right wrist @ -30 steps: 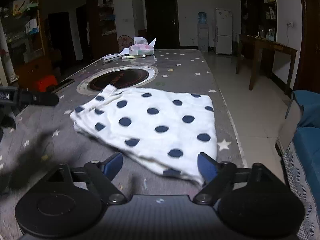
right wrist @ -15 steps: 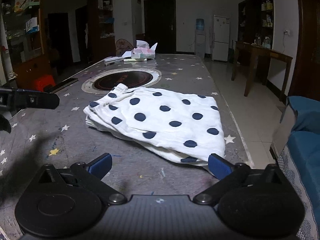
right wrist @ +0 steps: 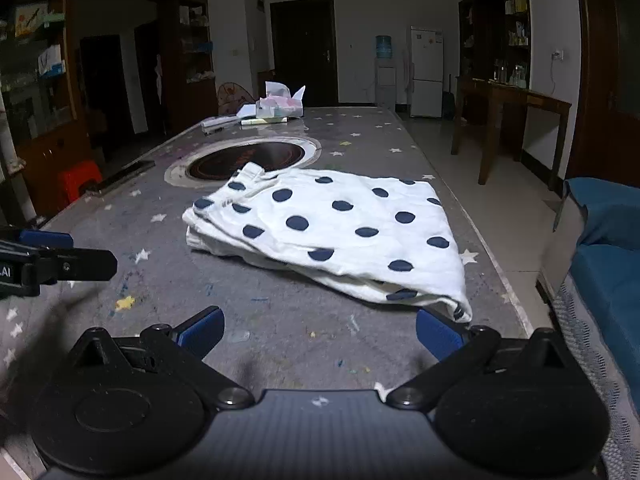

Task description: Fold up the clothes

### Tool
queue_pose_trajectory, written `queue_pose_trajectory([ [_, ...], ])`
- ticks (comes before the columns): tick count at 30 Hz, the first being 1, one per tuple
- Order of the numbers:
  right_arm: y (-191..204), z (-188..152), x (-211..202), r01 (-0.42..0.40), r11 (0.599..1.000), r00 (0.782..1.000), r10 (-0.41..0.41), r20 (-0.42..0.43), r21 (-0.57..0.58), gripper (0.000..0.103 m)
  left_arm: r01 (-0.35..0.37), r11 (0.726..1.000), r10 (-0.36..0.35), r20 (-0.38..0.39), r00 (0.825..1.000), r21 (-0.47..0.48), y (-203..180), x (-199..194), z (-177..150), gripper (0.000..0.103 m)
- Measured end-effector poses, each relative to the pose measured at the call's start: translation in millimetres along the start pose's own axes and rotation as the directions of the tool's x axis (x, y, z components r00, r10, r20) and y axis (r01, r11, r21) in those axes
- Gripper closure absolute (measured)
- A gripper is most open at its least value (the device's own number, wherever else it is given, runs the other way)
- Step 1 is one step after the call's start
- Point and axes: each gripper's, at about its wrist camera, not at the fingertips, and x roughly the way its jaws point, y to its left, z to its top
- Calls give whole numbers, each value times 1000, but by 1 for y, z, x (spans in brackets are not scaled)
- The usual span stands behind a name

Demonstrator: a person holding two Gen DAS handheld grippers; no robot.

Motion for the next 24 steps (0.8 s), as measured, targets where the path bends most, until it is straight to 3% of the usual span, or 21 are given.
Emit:
queue_pose_trajectory([
  [24,7,-15,-11,75,993,997,-75,-4,91,0,-14,999,16,-52,999,44,-9,1,-15,0],
])
